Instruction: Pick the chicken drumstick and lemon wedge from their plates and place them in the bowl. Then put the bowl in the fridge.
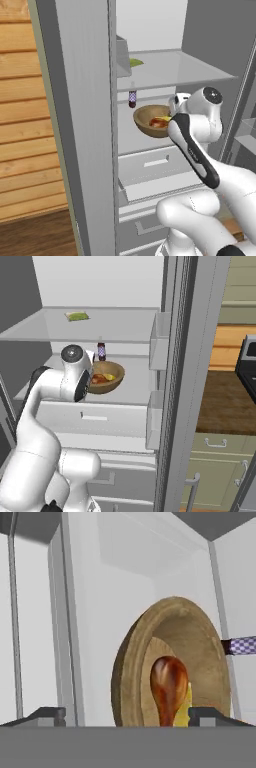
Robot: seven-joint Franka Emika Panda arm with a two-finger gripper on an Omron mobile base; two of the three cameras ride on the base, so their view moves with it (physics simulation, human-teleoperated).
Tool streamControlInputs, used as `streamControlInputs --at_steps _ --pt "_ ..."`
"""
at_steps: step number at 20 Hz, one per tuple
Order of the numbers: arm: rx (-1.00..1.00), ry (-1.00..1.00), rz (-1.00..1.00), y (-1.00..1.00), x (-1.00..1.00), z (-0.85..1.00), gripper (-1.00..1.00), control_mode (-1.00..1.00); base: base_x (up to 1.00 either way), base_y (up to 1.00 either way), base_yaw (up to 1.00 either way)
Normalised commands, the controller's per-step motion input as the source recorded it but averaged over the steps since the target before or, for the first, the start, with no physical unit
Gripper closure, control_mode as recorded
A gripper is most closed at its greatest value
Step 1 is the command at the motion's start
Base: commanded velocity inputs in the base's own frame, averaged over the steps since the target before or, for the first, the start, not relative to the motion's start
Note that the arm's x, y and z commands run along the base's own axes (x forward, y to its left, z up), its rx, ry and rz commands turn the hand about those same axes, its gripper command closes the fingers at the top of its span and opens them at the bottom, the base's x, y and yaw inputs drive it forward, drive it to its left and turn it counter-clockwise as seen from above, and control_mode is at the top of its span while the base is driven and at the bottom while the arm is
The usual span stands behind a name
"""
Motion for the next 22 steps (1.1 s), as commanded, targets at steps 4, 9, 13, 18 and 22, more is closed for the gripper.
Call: streamControlInputs --at_steps 4,9,13,18,22 --pt "0.02 0.08 -0.31 0.00 -0.86 0.60 -1.00 -1.00 0.00 0.00 0.00" --pt "0.16 0.09 -0.39 -0.05 -0.82 0.58 -1.00 -1.00 0.00 0.00 0.00" --pt "0.21 0.09 -0.41 -0.01 -0.88 0.44 -1.00 -1.00 0.00 0.00 0.00" --pt "0.24 0.09 -0.36 0.00 -0.77 0.37 -1.00 -1.00 0.00 0.00 0.00" --pt "0.26 0.00 -0.35 0.00 -0.90 0.25 -1.00 -1.00 0.00 0.00 0.00"
